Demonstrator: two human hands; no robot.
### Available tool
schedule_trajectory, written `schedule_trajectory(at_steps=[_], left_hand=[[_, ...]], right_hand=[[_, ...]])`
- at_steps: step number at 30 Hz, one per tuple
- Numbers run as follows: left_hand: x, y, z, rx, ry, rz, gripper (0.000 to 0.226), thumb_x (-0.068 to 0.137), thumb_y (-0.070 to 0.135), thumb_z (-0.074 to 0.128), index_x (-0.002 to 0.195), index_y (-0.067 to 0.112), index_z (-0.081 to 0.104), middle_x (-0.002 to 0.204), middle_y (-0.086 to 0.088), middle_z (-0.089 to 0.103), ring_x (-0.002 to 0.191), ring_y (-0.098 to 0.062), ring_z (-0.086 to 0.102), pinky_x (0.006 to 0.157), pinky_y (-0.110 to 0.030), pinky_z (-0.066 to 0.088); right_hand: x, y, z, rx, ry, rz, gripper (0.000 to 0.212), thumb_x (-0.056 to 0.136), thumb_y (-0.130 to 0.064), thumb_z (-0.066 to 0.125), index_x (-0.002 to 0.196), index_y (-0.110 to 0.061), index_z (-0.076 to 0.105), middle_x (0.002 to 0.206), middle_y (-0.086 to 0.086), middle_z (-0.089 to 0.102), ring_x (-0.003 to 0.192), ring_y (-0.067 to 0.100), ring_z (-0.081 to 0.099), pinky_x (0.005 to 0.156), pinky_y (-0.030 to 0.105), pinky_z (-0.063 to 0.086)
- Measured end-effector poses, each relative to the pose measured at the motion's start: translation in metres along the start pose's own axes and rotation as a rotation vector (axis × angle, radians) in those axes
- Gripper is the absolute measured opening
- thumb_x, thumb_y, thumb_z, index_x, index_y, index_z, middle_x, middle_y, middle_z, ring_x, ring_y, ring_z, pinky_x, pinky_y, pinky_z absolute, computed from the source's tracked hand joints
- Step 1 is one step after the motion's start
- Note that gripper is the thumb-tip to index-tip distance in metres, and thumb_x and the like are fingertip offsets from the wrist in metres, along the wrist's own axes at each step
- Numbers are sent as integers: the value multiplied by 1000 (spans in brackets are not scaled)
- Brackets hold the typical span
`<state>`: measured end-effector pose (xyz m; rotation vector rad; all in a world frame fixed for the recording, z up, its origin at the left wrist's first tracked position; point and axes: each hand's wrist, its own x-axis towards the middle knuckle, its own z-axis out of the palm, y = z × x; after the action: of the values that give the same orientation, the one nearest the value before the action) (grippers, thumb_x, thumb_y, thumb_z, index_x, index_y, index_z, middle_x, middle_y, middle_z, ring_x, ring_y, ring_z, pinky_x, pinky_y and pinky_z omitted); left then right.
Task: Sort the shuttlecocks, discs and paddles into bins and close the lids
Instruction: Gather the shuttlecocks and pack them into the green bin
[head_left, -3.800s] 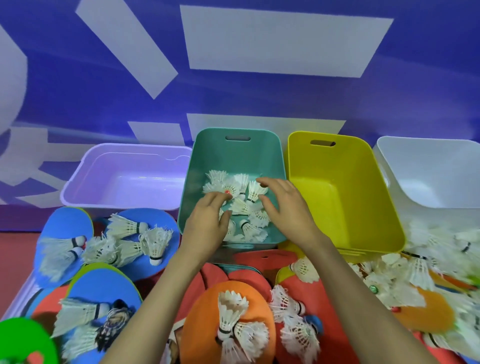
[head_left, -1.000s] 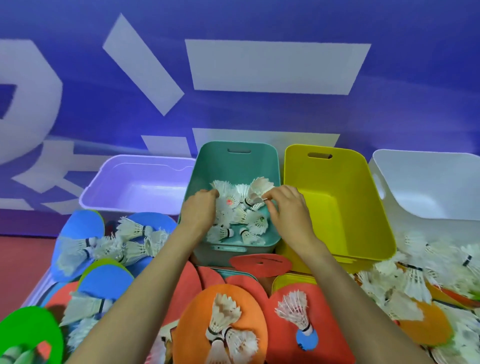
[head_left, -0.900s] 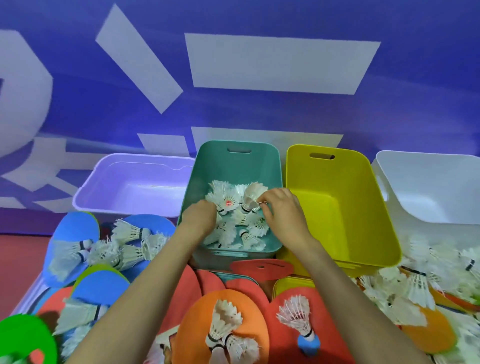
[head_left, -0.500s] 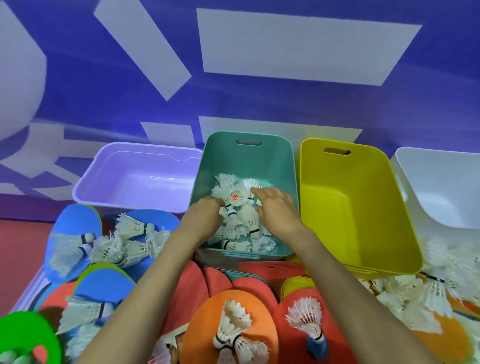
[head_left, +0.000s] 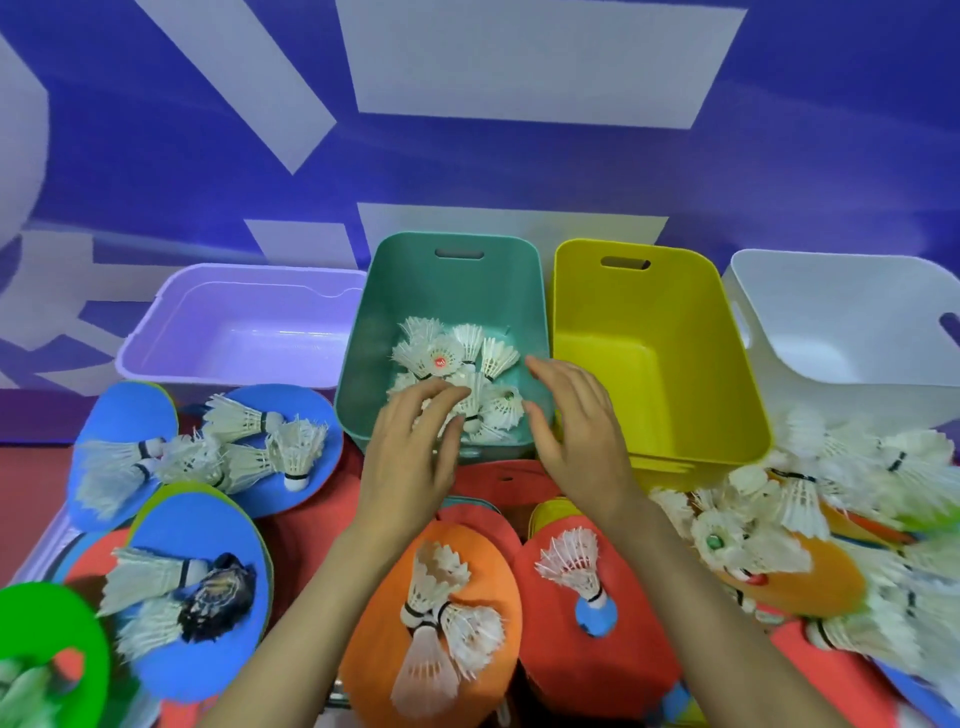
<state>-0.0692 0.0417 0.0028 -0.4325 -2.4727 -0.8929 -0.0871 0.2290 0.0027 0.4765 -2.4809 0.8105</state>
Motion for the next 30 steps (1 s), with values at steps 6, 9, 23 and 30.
schedule_trajectory(at_steps=[6,9,23,30], left_hand=[[-59,2,-1,-9,-230,79,19,92,25,51,103,16,64,100,3,59,92,-19,57,76,-38,48],[-83,-10,-7,53,-448,13,25,88,37,48,103,24,63,105,6,58,95,-19,57,79,-37,50],[-119,-31,-14,206,-583,-71,17,72,20,63,88,14,69,100,-1,64,95,-28,59,77,-41,52],[-110,-24,-32,90,-370,-56,19,86,29,55,93,15,66,97,5,61,97,-17,52,83,-36,46]], right_hand=[[-65,-11,-11,88,-110,2,28,94,-28,50,116,-12,56,109,1,61,106,14,52,92,30,41],[-94,-13,-2,138,-309,-41,26,92,-37,52,103,-16,62,101,-3,61,102,15,53,90,30,43],[-132,-26,31,29,-796,50,28,94,-34,51,117,-21,61,117,-5,57,115,15,43,99,30,34],[-126,-28,27,35,-454,77,19,88,-29,54,88,-16,68,86,-2,64,85,20,57,73,32,48]])
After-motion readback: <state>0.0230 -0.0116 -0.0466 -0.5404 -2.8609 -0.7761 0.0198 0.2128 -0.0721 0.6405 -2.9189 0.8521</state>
